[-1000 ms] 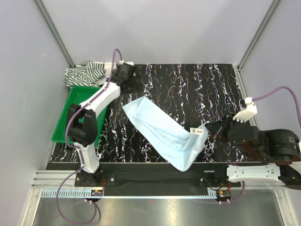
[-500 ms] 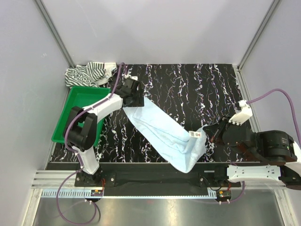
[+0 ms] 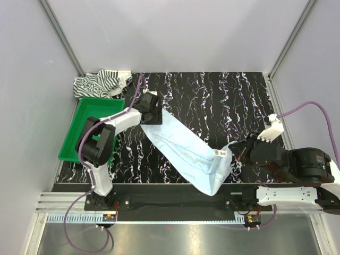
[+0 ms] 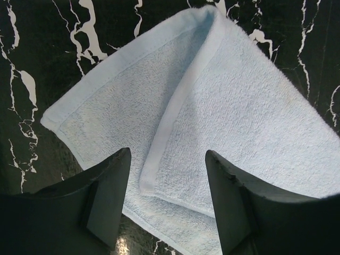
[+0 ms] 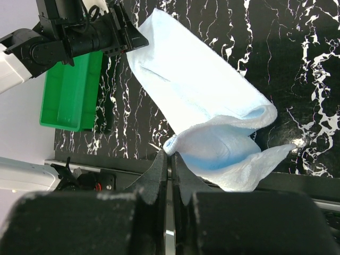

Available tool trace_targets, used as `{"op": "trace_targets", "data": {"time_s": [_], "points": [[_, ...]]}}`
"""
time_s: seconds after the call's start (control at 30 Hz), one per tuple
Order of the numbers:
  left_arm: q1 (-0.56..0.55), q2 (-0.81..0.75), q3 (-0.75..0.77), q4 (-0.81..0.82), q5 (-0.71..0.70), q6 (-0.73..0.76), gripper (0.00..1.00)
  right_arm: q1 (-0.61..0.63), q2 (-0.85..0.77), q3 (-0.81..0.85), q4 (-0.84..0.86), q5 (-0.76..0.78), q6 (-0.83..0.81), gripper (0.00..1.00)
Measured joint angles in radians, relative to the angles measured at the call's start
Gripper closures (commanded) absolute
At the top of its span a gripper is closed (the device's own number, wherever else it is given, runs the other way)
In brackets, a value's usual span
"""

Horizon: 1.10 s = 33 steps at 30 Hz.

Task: Roll the towels
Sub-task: Flatten the towel

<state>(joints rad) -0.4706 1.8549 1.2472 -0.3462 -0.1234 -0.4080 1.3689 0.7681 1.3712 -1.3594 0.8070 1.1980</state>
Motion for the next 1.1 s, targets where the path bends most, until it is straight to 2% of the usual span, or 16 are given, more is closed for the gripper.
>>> {"op": "trace_targets", "data": {"time_s": [0.27,0.37,0.57,0.9,1.1], "points": [[0.000,0.007,-0.097,0.045,-0.002,-0.013,0.45,0.000,0.000,-0.009,0.000,-0.006,0.007,1.00],[-0.003,-0.002,-0.116,0.076,0.000,-0.018,0.50,0.000,0.000,-0.010,0.000,-0.006,0.008,1.00],[-0.015,-0.006,-0.128,0.095,-0.013,-0.019,0.55,0.000,0.001,-0.011,0.000,-0.006,0.012,1.00],[-0.069,-0.008,-0.121,0.044,-0.116,-0.041,0.49,0.000,0.015,-0.016,0.000,-0.008,0.016,1.00],[-0.101,-0.008,-0.100,-0.043,-0.230,-0.063,0.51,0.000,0.025,-0.018,0.000,-0.008,0.016,1.00]]}}
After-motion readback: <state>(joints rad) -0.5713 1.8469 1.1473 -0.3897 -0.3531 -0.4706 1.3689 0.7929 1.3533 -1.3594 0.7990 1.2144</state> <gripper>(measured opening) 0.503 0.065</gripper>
